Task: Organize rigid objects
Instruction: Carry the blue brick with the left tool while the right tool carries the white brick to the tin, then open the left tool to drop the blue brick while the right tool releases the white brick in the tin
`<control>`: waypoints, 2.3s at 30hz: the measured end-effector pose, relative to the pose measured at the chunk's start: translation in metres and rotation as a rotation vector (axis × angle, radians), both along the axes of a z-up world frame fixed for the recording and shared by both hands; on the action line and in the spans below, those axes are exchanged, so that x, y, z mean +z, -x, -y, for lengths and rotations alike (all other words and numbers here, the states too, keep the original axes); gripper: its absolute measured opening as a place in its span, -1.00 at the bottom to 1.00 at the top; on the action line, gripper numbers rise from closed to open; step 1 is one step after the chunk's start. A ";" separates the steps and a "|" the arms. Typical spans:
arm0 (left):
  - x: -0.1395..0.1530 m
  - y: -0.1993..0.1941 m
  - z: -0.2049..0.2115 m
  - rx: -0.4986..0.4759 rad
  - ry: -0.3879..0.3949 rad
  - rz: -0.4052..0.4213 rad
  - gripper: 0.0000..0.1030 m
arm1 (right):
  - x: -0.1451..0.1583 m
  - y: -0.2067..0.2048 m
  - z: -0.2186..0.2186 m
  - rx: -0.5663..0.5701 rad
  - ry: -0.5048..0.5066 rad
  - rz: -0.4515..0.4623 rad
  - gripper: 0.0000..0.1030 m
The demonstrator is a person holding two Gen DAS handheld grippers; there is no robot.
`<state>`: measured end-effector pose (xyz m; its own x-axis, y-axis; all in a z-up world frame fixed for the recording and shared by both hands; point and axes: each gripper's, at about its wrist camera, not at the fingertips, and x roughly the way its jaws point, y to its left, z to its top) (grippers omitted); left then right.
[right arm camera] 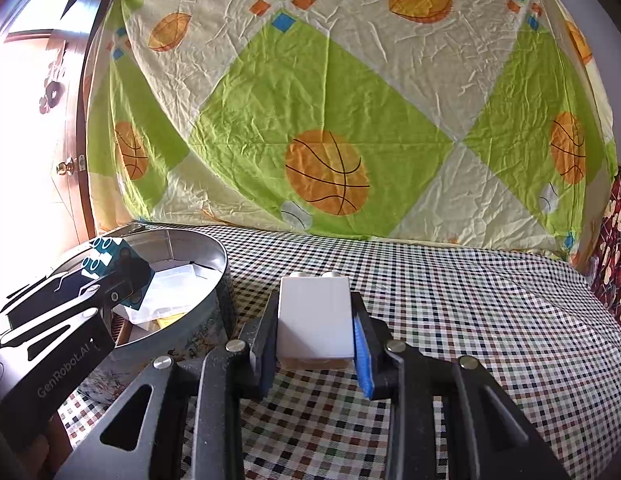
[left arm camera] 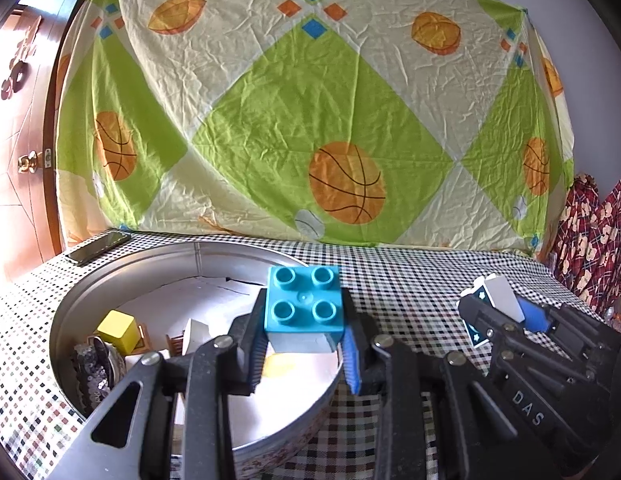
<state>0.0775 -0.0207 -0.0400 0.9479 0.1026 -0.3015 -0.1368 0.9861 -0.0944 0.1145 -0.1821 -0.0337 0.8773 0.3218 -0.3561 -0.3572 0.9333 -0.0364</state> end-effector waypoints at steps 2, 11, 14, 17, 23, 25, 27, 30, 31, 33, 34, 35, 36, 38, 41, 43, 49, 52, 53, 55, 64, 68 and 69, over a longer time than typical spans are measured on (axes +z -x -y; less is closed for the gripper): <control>0.000 0.001 -0.002 0.002 0.000 0.001 -0.41 | 0.000 0.001 -0.003 0.005 0.001 0.003 -0.34; 0.001 0.004 -0.013 0.015 0.009 0.001 -0.41 | -0.001 0.004 -0.020 0.034 0.017 0.005 -0.34; 0.002 0.005 -0.014 0.015 0.010 0.005 -0.41 | -0.001 0.006 -0.025 0.043 0.024 0.007 -0.34; 0.003 0.008 -0.015 0.017 0.005 0.013 -0.41 | -0.001 0.007 -0.029 0.048 0.025 0.010 -0.34; 0.003 0.009 -0.022 0.027 0.009 0.006 -0.41 | -0.001 0.008 -0.038 0.064 0.036 0.013 -0.34; 0.003 0.009 -0.025 0.031 0.011 0.005 -0.41 | -0.002 0.009 -0.041 0.072 0.042 0.014 -0.34; 0.003 0.010 -0.028 0.035 0.014 0.004 -0.41 | -0.002 0.008 -0.045 0.079 0.047 0.015 -0.34; 0.004 0.010 -0.033 0.038 0.015 0.001 -0.41 | -0.002 0.008 -0.050 0.088 0.049 0.014 -0.34; 0.004 0.010 -0.034 0.042 0.010 0.001 -0.41 | -0.002 0.008 -0.051 0.091 0.051 0.015 -0.34; 0.005 0.011 -0.039 0.048 0.011 -0.004 -0.41 | -0.002 0.008 -0.055 0.099 0.056 0.017 -0.34; 0.004 0.011 -0.042 0.051 0.012 -0.006 -0.41 | -0.002 0.008 -0.057 0.103 0.059 0.019 -0.34; 0.004 0.011 -0.044 0.055 0.011 -0.009 -0.41 | -0.002 0.008 -0.059 0.105 0.061 0.019 -0.34; 0.004 0.011 -0.047 0.061 0.012 -0.012 -0.41 | -0.002 0.007 -0.061 0.108 0.064 0.019 -0.34; 0.004 0.011 -0.053 0.068 0.012 -0.019 -0.41 | -0.001 0.007 -0.064 0.116 0.069 0.017 -0.34; 0.006 0.011 -0.063 0.089 0.007 -0.024 -0.41 | 0.004 0.005 -0.070 0.141 0.054 0.011 -0.34; 0.009 0.010 -0.072 0.108 0.002 -0.034 -0.41 | 0.008 0.003 -0.076 0.166 0.051 0.005 -0.34; 0.013 0.004 -0.098 0.158 -0.017 -0.081 -0.41 | 0.020 -0.004 -0.100 0.228 0.053 -0.005 -0.34; 0.011 -0.002 -0.105 0.154 -0.016 -0.111 -0.41 | 0.021 -0.011 -0.111 0.253 0.058 -0.028 -0.34; 0.010 -0.005 -0.107 0.150 -0.018 -0.126 -0.41 | 0.021 -0.014 -0.115 0.262 0.059 -0.040 -0.34; 0.008 -0.010 -0.109 0.144 -0.023 -0.147 -0.41 | 0.019 -0.019 -0.122 0.277 0.063 -0.070 -0.34; -0.004 -0.025 -0.120 0.159 -0.056 -0.222 -0.41 | 0.005 -0.029 -0.154 0.333 0.106 -0.137 -0.34; -0.008 -0.029 -0.123 0.172 -0.063 -0.236 -0.37 | 0.004 -0.028 -0.159 0.350 0.103 -0.138 -0.33; -0.009 -0.029 -0.124 0.171 -0.064 -0.239 -0.36 | 0.004 -0.028 -0.159 0.350 0.102 -0.137 -0.33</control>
<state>0.1070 0.1031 -0.0489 0.8181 0.2806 -0.5020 -0.3123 0.9497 0.0220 0.1429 -0.0234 -0.0301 0.6624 0.5505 -0.5081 -0.6615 0.7481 -0.0520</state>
